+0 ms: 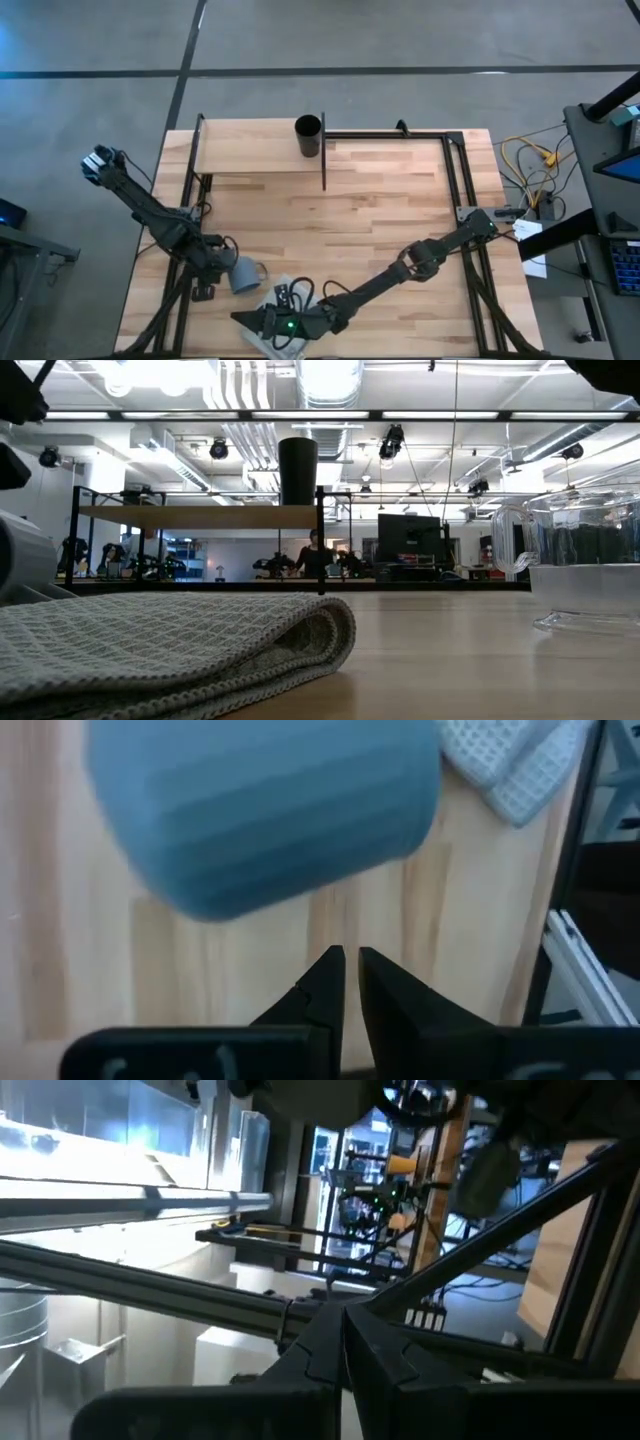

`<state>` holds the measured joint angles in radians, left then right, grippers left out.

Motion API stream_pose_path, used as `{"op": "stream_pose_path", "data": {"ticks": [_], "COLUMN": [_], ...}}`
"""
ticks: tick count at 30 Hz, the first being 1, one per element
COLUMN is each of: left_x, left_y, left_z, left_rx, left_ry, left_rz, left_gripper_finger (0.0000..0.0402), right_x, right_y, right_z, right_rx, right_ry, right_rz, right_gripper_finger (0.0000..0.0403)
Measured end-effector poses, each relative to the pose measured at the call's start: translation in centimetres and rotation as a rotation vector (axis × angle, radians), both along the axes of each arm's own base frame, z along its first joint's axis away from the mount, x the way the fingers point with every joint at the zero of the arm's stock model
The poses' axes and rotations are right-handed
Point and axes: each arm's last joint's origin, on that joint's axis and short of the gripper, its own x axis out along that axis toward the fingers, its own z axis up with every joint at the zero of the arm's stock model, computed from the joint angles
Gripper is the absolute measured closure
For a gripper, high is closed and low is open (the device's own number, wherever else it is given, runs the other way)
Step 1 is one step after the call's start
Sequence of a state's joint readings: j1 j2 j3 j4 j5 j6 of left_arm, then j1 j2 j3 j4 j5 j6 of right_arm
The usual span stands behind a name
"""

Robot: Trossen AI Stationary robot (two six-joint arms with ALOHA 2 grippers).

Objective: Stack small to large cups/mugs on shelf
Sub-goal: Put the blue mug on the shelf

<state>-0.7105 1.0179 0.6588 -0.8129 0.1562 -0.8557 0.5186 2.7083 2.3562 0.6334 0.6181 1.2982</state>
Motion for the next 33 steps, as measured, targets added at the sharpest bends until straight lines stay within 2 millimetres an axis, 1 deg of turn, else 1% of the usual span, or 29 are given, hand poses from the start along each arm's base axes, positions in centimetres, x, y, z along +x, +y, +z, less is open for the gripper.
{"op": "stream_pose_path", "data": {"ticks": [5,7,9,12,15,18,22,25,29,33], "left_x": [0.6,1.1,1.9,3.2,4.3,5.3,6.9,8.0,9.0,9.1], "left_y": [-0.5,-0.9,-1.5,-2.2,-2.5,-2.3,-1.3,-0.2,0.7,0.5], "left_z": [-1.6,-2.0,-2.2,-2.3,-2.1,-2.2,-2.3,-2.3,-1.9,-0.1], "left_rx": [0.045,0.043,0.013,-0.030,-0.018,0.025,0.069,0.098,0.084,0.040], "left_ry": [0.047,0.033,-0.005,-0.059,-0.078,-0.107,-0.128,-0.144,-0.154,-0.211], "left_rz": [-0.005,-0.023,-0.024,-0.009,-0.005,-0.029,-0.031,-0.033,-0.017,-0.045], "left_gripper_finger": [0.0382,0.0382,0.0382,0.0382,0.0382,0.0382,0.0382,0.0382,0.0382,0.0382], "right_x": [0.0,-0.1,0.0,0.0,-0.4,-1.0,-2.0,-2.5,-2.4,-1.3], "right_y": [-0.2,-0.1,-0.1,0.3,1.0,1.7,2.3,2.3,1.6,0.2], "right_z": [-0.1,-0.3,-0.8,-2.1,-3.2,-3.9,-4.7,-5.4,-6.2,-6.5], "right_rx": [0.000,-0.005,-0.002,0.045,0.053,0.063,0.091,0.095,0.023,-0.041], "right_ry": [0.015,0.045,0.091,0.194,0.288,0.338,0.374,0.407,0.491,0.568], "right_rz": [-0.074,-0.100,-0.099,-0.083,-0.078,-0.097,-0.255,-0.342,-0.348,-0.234], "right_gripper_finger": [0.0394,0.0394,0.0394,0.0394,0.0394,0.0394,0.0394,0.0394,0.0394,0.0394]}}
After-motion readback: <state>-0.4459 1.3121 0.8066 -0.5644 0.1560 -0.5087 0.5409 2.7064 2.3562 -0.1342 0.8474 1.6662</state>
